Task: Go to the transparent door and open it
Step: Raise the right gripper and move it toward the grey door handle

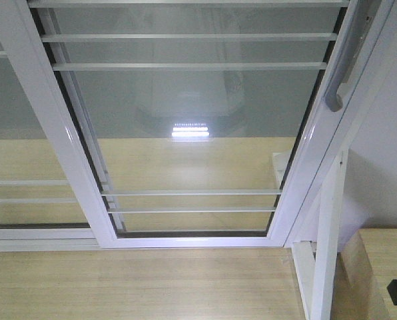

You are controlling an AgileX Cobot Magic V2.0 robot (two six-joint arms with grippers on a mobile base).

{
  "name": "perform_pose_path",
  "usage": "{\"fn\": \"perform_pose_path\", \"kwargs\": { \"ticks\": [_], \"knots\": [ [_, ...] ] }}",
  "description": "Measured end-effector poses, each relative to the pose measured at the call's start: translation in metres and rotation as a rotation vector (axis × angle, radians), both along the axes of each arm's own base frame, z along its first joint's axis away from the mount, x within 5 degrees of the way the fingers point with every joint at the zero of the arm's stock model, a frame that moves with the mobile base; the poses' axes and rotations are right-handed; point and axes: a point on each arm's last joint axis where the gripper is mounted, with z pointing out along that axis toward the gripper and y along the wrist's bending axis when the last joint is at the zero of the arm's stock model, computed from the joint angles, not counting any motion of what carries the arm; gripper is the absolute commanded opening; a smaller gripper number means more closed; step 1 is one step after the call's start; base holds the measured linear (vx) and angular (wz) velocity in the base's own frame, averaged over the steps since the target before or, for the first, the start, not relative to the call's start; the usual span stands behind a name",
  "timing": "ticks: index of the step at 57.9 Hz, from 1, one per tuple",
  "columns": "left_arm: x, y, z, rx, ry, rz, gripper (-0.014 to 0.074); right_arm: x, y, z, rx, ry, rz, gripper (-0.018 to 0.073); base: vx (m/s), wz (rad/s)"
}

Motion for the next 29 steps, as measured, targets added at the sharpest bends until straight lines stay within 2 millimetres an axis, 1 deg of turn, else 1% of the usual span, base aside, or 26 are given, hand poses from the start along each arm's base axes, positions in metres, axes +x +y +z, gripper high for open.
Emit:
{"fn": "perform_pose_path", "kwargs": {
  "ticks": [7, 29],
  "knots": [
    [0.0000, 0.0000, 0.0001, 0.000, -0.001, 0.000, -0.0006, 0.0000, 0.0000, 0.0002, 0.000, -0.002, 0.000, -0.0008, 0.08, 0.02],
    [0.0009, 0.0000, -0.0010, 0.002, 0.016, 0.001, -0.0006, 0.0000, 0.0000, -0.0008, 0.000, 0.006, 0.000, -0.0008, 0.00, 0.00]
  ]
}}
